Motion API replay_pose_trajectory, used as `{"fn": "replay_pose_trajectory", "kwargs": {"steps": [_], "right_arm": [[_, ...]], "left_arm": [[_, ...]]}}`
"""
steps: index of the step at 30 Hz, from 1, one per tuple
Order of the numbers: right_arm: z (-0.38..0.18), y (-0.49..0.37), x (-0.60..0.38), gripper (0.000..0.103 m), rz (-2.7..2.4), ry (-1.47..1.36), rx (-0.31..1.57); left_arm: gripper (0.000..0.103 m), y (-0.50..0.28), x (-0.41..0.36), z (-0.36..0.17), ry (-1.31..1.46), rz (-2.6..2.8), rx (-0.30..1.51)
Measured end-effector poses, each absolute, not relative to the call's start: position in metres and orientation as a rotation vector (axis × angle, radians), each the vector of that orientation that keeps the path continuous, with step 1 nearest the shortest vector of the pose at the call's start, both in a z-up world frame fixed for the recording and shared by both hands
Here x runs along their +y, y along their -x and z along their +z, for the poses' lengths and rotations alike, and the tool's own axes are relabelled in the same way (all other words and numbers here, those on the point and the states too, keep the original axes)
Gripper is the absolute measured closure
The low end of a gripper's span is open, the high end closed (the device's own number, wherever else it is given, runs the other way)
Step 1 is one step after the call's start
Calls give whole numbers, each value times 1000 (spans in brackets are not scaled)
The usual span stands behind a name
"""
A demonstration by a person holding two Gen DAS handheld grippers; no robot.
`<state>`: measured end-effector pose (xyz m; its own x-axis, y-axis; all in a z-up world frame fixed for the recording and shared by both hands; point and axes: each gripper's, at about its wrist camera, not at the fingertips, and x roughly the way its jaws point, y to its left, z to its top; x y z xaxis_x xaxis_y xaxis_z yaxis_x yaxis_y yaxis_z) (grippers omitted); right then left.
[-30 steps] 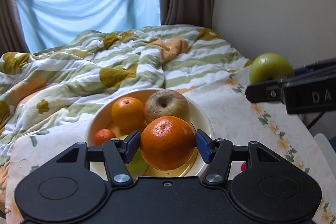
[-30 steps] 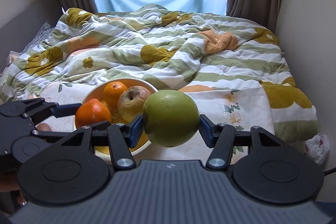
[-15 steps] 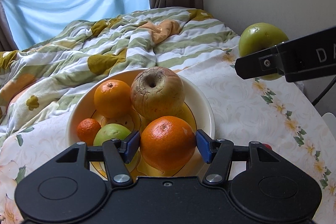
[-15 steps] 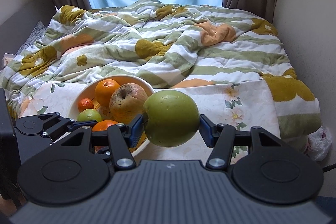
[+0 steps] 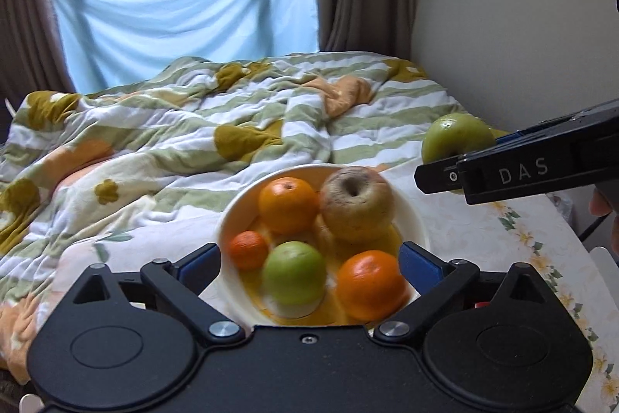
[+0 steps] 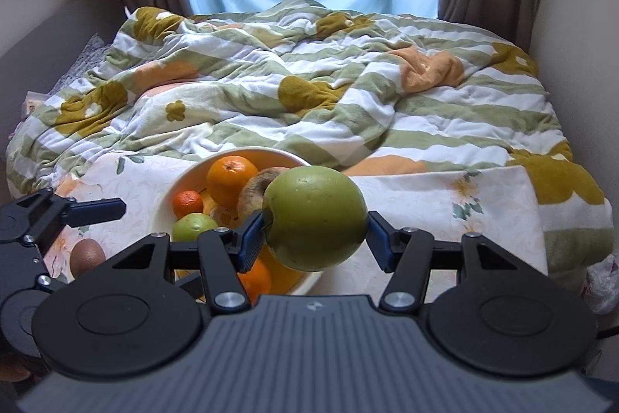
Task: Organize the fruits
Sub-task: 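Open both tools and withdraw them from the bowl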
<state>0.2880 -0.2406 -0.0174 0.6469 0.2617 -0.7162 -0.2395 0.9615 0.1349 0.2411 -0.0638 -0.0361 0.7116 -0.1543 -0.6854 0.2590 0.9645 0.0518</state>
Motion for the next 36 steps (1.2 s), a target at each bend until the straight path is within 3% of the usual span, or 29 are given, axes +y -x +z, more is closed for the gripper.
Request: {"fn": "replay_pose_trajectory", "kwargs": {"steps": [25, 27, 29, 36], "right_arm": [[-60, -302, -148, 31, 449, 132, 850], [-59, -297, -144, 23, 435, 169, 809], [-56, -289, -140, 1, 412, 223, 757], [-51, -275, -144, 0, 403, 228, 732]], "left_arm": [[3, -201, 5, -41, -85, -47, 794], [3, -198, 5, -41, -92, -45, 795], [3, -194, 4, -41, -92, -44, 795], [3, -180, 3, -39, -90, -30, 788]]}}
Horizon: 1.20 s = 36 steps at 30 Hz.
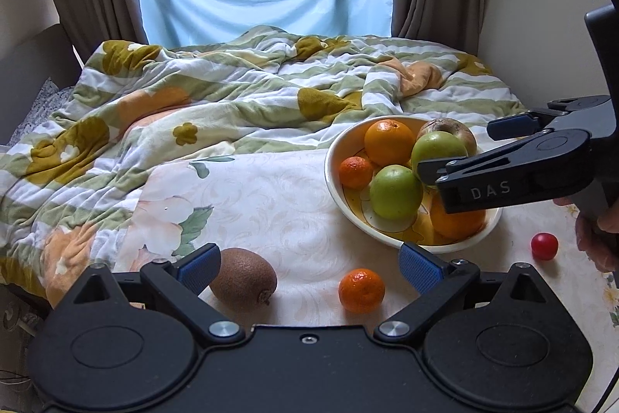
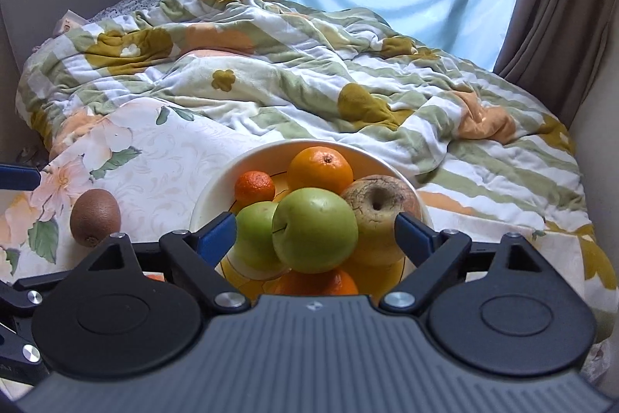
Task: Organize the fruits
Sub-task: 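Open both tools and withdraw them from the bowl, then grasp a small red fruit with the left tool while the right tool grasps another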
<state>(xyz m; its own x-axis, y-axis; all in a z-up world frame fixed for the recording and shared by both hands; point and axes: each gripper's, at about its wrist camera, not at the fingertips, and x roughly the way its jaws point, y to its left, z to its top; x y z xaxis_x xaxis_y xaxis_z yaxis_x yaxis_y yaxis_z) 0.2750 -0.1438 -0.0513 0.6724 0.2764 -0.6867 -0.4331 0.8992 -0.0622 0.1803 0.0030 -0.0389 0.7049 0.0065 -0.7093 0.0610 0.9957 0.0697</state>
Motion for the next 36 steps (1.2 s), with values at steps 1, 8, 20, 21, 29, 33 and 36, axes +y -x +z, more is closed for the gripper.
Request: {"fn": "replay_pose_trajectory", "kwargs": {"steps": [1, 8, 20, 21, 29, 33, 36], "right_arm": [[-50, -274, -146, 0, 402, 221, 734], [-33, -257, -159, 0, 393, 187, 727], [10, -207, -194, 0, 387, 116, 694], [13, -202, -197, 0, 382, 114, 693], [28, -170, -222, 0, 348, 59, 676], [31, -156, -231, 0, 345, 52, 677], [30, -148, -236, 0, 345, 64, 680]], "left_arm": [[3, -178, 3, -37, -93, -29, 781], [3, -154, -3, -20, -101, -15, 739], [2, -99, -14, 14, -112, 20, 663], [2, -95, -13, 16, -114, 27, 656], [0, -65, -5, 28, -126, 81, 622], [0, -55, -2, 24, -145, 97, 641], [0, -51, 3, 17, -143, 96, 664]]}}
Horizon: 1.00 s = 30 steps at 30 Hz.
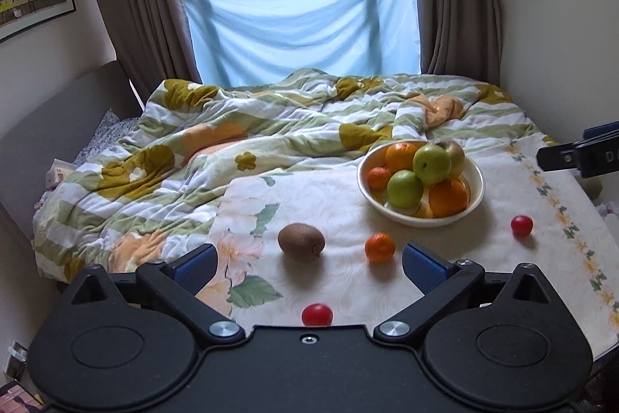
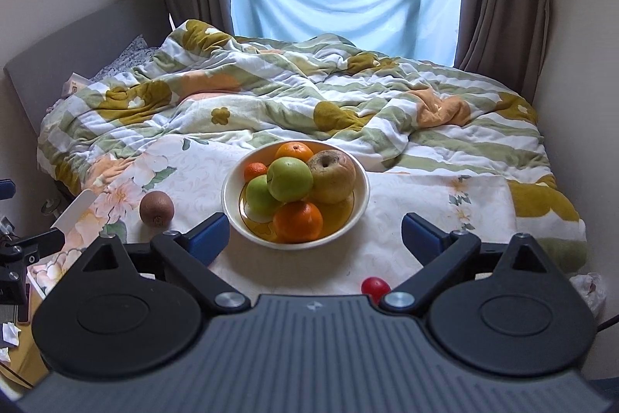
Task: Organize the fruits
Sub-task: 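Grasp a small red fruit with the left tool while the right tool grasps another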
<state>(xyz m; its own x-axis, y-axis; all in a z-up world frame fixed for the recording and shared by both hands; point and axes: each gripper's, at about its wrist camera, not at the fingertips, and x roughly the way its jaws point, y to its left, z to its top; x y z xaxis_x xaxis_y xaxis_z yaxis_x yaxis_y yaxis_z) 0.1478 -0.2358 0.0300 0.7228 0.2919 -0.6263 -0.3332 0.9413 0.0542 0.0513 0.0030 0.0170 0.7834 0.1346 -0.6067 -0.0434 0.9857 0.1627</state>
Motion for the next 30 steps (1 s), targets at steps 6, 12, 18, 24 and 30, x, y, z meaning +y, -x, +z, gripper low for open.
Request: {"fn": "replay_pose_trajectory", "kwargs": {"steps": [6, 12, 18, 24, 30], "right_arm": [[14, -140, -248, 0, 321, 70, 712], [-21, -146, -263, 0, 291, 71, 769], [-65, -167, -269, 0, 274, 92, 833], [-95, -183, -272, 0, 276, 77, 877], [-111, -195, -275, 0, 272, 51, 906]], "left_arm": [[0, -55, 12, -8, -119, 105, 724], [0, -70, 20, -45, -74, 103, 815], [3, -92, 27, -84, -35, 127, 905], [22, -108, 31, -102, -24, 127, 930], [43, -117, 32, -109, -5, 113, 954]]}}
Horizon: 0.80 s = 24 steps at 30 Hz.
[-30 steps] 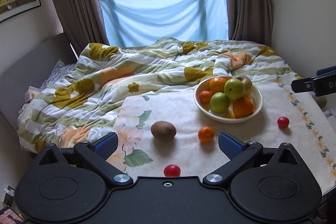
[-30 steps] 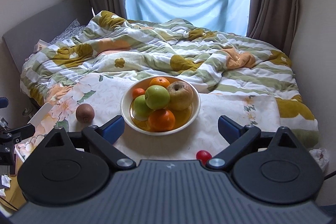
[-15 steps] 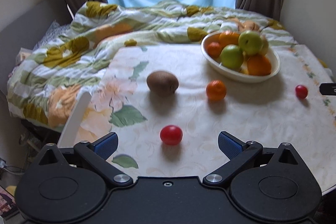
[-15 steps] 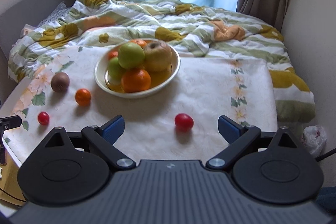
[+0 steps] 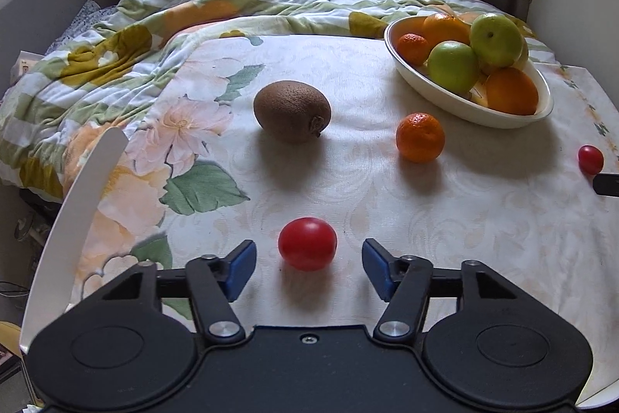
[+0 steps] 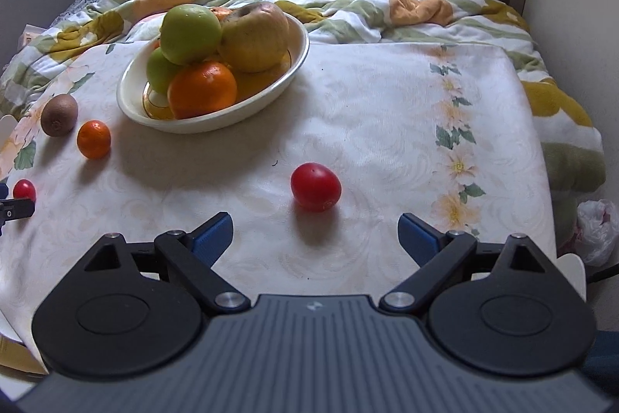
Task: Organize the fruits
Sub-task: 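Grasp a small red fruit with the left tool while the right tool grasps another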
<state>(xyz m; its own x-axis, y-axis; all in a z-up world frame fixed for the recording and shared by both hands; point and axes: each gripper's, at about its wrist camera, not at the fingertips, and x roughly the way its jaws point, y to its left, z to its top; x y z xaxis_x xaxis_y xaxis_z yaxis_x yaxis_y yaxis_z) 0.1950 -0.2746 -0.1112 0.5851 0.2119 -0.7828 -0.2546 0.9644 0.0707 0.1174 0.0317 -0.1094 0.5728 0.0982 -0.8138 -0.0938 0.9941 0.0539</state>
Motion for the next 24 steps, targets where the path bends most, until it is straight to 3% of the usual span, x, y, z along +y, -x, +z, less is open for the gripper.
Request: {"fn": "replay_pose_trajectory", "kwargs": {"steps": [2, 4, 12, 17, 24], "right_arm": [[-113, -198, -274, 0, 276, 47, 906], [-113, -200, -272, 0, 282, 55, 905], [-117, -209, -263, 9, 309, 84, 915], [-118, -212, -258, 22, 323, 106, 921], [-122, -220, -260, 33, 299, 92, 920]], "left_arm": [[50, -119, 32, -111, 4, 111, 960], [65, -122, 33, -113, 12, 109, 969], [66, -120, 34, -113, 19, 102, 971], [66, -119, 34, -113, 19, 102, 974], [66, -116, 35, -113, 33, 108, 972]]}}
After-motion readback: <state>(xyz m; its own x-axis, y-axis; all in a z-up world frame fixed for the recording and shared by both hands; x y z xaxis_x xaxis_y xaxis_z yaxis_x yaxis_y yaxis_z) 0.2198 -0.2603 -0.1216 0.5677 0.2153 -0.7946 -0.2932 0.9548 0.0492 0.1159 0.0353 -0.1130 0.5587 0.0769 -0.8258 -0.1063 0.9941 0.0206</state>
